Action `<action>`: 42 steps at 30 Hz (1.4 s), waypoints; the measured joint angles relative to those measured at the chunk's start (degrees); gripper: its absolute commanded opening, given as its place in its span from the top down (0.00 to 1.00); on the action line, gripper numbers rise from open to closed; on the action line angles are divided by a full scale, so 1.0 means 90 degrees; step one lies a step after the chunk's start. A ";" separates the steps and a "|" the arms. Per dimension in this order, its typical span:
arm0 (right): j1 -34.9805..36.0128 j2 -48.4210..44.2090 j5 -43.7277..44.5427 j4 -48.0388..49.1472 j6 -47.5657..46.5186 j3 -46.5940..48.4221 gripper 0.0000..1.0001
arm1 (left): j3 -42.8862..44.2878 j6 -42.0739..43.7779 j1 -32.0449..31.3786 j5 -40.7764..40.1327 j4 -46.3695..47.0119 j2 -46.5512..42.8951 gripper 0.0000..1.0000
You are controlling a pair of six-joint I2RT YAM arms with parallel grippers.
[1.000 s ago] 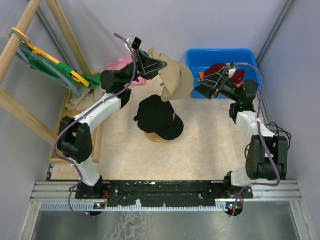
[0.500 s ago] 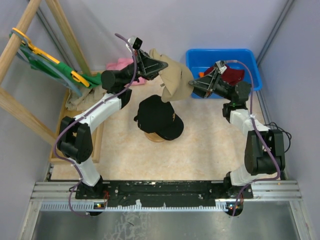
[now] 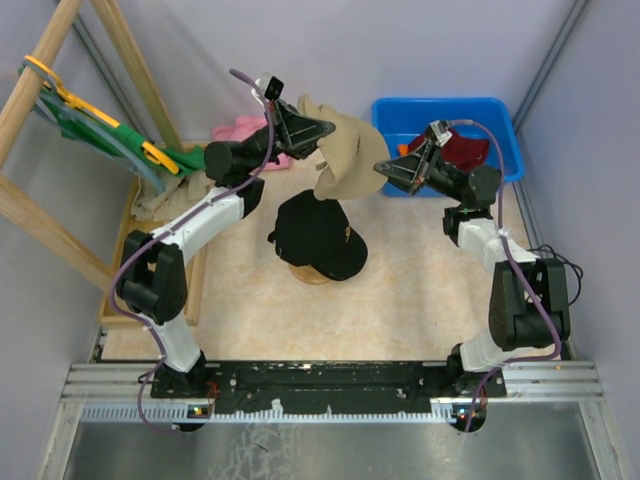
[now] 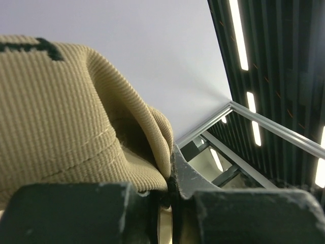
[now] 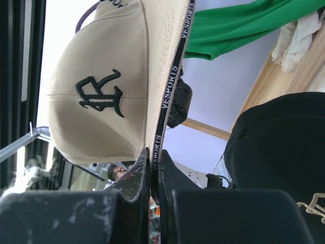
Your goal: Stack the hats
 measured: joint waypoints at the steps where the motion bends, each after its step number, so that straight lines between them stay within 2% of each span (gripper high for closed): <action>1: -0.0002 0.0000 0.0017 0.0085 0.0092 0.0000 1.00 | -0.0027 0.0005 0.0024 -0.0019 0.0010 0.0007 0.78; 3: -0.0017 0.0000 0.0068 0.0257 0.0299 0.0000 1.00 | -0.0160 0.0019 0.0124 -0.0056 0.0078 0.0000 0.60; 6: -0.0168 -0.0046 0.0138 0.0493 0.0685 0.0010 1.00 | -0.0510 0.0170 0.0418 -0.0080 0.0039 -0.0083 0.47; 9: -0.0481 -0.0228 0.0131 0.0512 0.1025 0.0102 1.00 | -0.1020 0.0563 0.0857 -0.0100 -0.0425 -0.0345 0.39; 13: -0.0724 -0.0508 0.0391 0.0750 0.1523 0.0270 1.00 | -0.1457 0.1511 0.1311 -0.0291 -0.1824 -0.1052 0.31; 17: -0.0721 -0.0716 0.0624 0.1039 0.1914 0.0296 1.00 | -0.1870 0.2339 0.1358 -0.0668 -0.2992 -0.2050 0.30; 20: -0.0658 -0.0816 0.0656 0.0843 0.1909 0.0296 1.00 | -0.2103 0.2686 0.1321 -0.0729 -0.3266 -0.2465 0.29; 25: -0.0379 -0.0891 0.0809 0.0306 0.1620 0.0301 1.00 | -0.2526 0.2941 0.1314 -0.0750 -0.3636 -0.2620 0.27; 32: 0.0073 -0.0894 0.0974 -0.0440 0.1175 0.0503 1.00 | -0.3337 0.2426 0.1299 -0.0952 -0.3407 -0.2708 0.24; 42: 0.0321 -0.0894 0.1098 -0.0896 0.0758 0.0704 1.00 | -0.3014 0.1479 0.1088 -0.0942 -0.2409 -0.2521 0.24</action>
